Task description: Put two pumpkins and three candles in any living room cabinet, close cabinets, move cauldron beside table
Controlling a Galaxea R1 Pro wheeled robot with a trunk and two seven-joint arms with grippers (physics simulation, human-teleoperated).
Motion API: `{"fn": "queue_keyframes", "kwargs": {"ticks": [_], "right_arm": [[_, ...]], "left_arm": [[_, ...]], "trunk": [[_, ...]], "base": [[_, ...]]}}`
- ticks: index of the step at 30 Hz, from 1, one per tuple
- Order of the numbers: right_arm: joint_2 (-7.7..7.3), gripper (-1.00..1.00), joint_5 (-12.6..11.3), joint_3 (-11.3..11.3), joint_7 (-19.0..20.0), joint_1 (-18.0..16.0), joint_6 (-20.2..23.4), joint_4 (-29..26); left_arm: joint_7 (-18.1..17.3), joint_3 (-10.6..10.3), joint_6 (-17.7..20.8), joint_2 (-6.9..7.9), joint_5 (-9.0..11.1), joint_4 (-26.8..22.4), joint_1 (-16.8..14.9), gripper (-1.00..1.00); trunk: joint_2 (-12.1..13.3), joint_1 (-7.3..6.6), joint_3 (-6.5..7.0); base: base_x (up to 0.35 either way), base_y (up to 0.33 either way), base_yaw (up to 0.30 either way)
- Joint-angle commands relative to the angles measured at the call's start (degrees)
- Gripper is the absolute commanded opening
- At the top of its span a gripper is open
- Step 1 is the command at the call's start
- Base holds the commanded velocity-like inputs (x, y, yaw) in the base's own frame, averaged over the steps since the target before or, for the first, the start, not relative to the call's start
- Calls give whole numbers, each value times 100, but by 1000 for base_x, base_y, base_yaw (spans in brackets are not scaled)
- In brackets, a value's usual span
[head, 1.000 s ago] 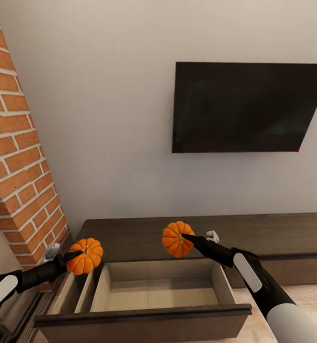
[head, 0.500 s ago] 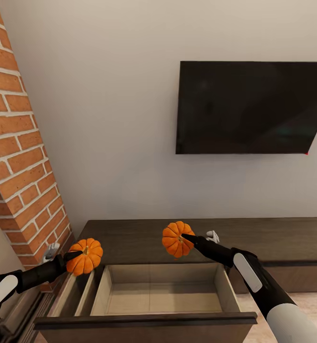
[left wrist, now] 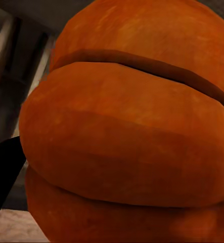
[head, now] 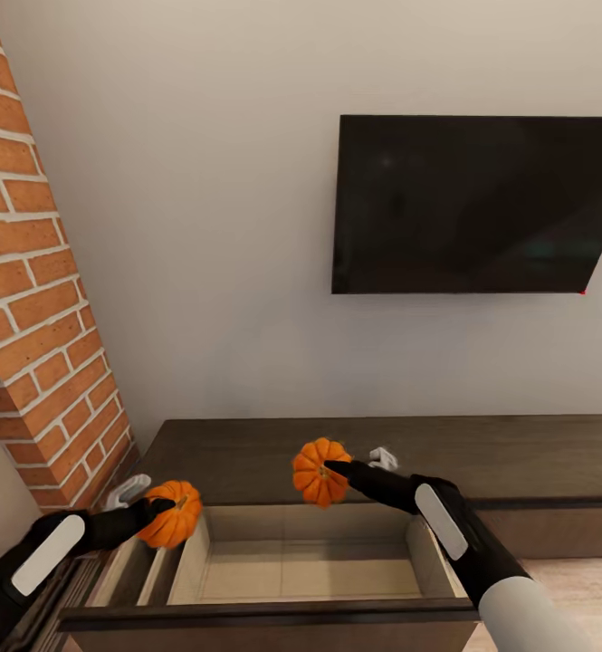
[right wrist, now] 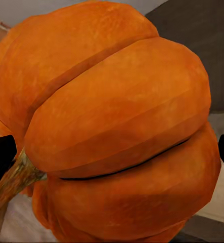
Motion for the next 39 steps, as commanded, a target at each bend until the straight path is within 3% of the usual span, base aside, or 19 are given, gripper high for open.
{"fn": "queue_keyframes", "kwargs": {"ticks": [1, 5, 10, 13, 16, 21, 25, 28, 32, 39], "right_arm": [[95, -100, -17, 15, -226, -11, 29, -5], [338, -100, 41, 110, -905, -23, 51, -24], [395, -100, 63, 460, -1160, -36, 62, -13], [406, -100, 60, 526, -1399, -44, 63, -3], [440, -100, 48, 547, -1773, -51, 63, -2], [515, -100, 68, 559, -2368, -53, 64, 3], [585, -100, 139, 560, -3044, -52, 35, 6], [599, -100, 150, 561, -3256, -53, 24, 8], [603, -100, 196, 558, -3363, -53, 54, 25], [629, -100, 229, 560, -4217, -83, 92, 209]], "left_arm": [[205, -12, 4, -45, -12, -53, -5, -100], [572, -28, -6, -188, -50, -172, -5, -100], [657, -49, -9, -232, -118, -307, -5, -100], [680, -54, -10, -268, -128, -324, -5, -100], [770, -63, -10, -416, -174, -332, -5, -100], [1427, -61, -5, -883, -728, -423, -5, -100], [1649, -61, -9, -1153, -1198, -434, -5, -100], [1680, -61, -7, -1209, -1338, -435, -5, -100], [1689, -57, -12, -1247, -1381, -433, -5, -100], [1691, -60, -18, -1348, -1401, -407, -5, -100]], "trunk": [[-4, -1, -5], [-4, -1, -5], [-4, -1, -5], [-4, -1, -5], [-4, -1, -5], [-4, -1, -5], [-4, -1, -5], [-4, -1, -5], [-4, -1, -5], [-4, -1, -5]], "base": [[0, 0, 0], [0, 0, 0], [0, 0, 0], [0, 0, 0], [0, 0, 0], [0, 0, 0], [0, 0, 0], [0, 0, 0], [0, 0, 0], [0, 0, 0]]}}
